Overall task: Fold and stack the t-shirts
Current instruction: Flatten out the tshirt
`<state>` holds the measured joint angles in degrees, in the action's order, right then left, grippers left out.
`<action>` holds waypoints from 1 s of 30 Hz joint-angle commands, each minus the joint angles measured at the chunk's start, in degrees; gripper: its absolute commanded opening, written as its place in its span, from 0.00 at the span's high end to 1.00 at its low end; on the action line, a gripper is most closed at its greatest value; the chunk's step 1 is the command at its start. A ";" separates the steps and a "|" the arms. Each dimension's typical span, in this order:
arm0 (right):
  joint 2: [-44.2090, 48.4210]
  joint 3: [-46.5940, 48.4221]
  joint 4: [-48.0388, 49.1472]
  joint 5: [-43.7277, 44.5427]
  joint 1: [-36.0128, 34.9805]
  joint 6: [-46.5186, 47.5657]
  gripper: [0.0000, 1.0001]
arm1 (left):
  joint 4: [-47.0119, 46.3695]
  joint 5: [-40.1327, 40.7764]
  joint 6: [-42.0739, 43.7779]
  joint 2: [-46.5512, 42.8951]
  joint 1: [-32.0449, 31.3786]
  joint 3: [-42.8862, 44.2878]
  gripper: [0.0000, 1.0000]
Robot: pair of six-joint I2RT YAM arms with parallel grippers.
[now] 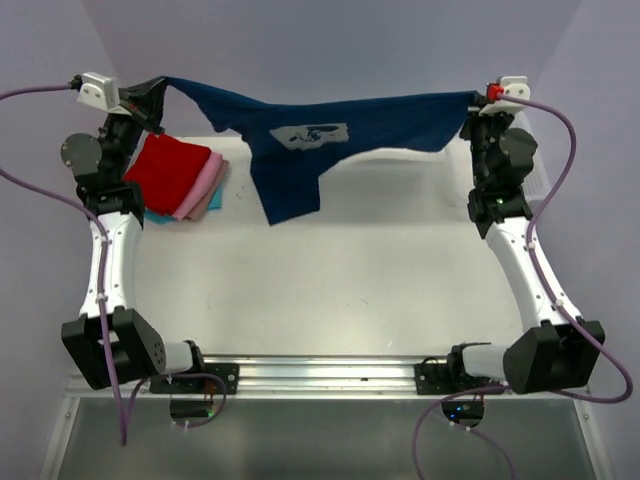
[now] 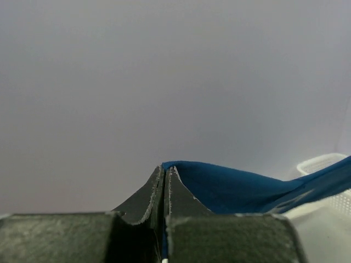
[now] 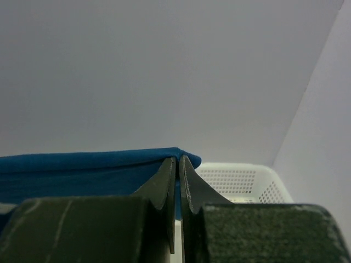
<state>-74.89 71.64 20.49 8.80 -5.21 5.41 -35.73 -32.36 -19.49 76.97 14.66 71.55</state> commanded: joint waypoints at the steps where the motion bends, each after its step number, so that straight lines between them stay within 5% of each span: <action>1: 10.45 -3.25 14.39 -1.15 -0.49 5.19 1.00 | -6.23 -3.93 0.67 -8.84 0.29 3.24 1.00; 7: 25.13 -5.99 16.43 0.26 -7.34 17.87 1.00 | 2.76 1.13 11.73 -19.20 -6.28 7.30 1.00; 13: 32.34 -3.52 11.33 -3.70 -8.76 16.92 1.00 | 7.78 4.50 16.85 -30.55 -10.17 8.70 1.00; 24: 35.34 -1.76 5.98 -3.00 -8.76 17.35 1.00 | 16.37 6.78 21.05 -35.74 -10.00 13.18 1.00; 30: 31.84 -7.64 -2.73 7.97 -8.85 11.49 1.00 | 22.11 15.82 23.18 -36.89 -9.82 0.29 1.00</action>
<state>-39.31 67.13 23.83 8.64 -13.87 20.60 -18.17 -24.27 0.82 39.40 4.73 79.07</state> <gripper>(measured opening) 0.022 0.008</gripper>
